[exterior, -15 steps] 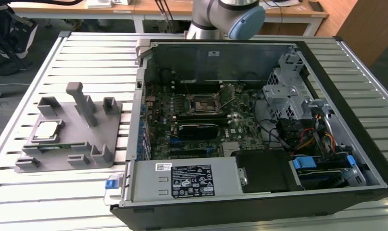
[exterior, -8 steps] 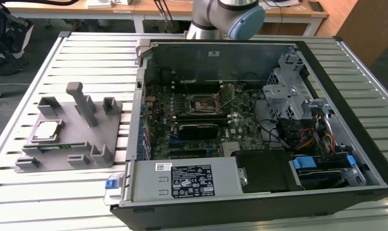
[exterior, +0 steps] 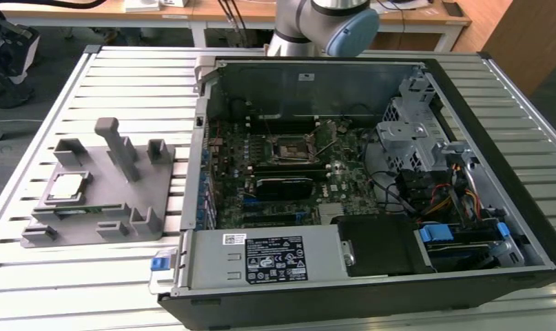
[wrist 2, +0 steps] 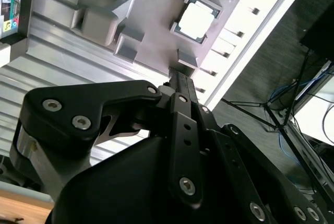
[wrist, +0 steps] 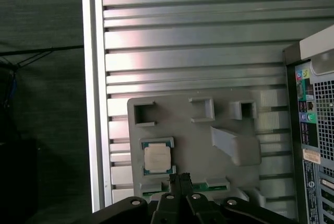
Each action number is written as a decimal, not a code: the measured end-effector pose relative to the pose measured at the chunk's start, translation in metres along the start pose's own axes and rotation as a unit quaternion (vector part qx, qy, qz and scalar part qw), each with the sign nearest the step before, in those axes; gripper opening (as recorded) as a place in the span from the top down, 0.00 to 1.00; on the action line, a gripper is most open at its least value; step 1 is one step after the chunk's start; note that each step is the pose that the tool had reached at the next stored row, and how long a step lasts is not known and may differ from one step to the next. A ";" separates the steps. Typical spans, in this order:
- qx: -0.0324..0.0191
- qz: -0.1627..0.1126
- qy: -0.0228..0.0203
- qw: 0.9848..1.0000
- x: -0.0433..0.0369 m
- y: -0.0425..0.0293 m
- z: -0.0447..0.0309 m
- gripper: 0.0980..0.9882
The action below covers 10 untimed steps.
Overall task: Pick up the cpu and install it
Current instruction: 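Reach for the cpu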
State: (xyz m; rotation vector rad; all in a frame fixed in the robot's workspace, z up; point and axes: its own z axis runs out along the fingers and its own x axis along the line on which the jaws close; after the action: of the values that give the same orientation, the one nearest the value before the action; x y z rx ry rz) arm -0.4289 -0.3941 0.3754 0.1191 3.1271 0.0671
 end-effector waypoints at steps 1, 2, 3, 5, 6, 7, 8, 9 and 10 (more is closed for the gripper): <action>0.000 0.000 0.000 1.000 0.0013 -0.0001 0.0000 0.99; 0.000 0.000 0.000 1.000 0.0026 -0.0001 0.0001 0.99; 0.000 0.000 0.000 1.000 0.0038 -0.0002 0.0001 0.99; 0.000 0.000 0.000 1.000 0.0062 -0.0003 0.0002 0.99; 0.000 0.000 0.001 1.000 0.0073 -0.0004 0.0003 0.99; 0.000 0.000 0.001 1.000 0.0084 -0.0004 0.0003 0.99; 0.000 0.000 0.001 1.000 0.0096 -0.0005 0.0004 0.99; 0.000 0.000 0.001 1.000 0.0109 -0.0006 0.0005 0.99; 0.000 0.000 0.001 1.000 0.0121 -0.0007 0.0006 0.99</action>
State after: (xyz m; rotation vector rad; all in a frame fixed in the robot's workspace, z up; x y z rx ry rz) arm -0.4410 -0.3939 0.3746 0.1192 3.1291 0.0670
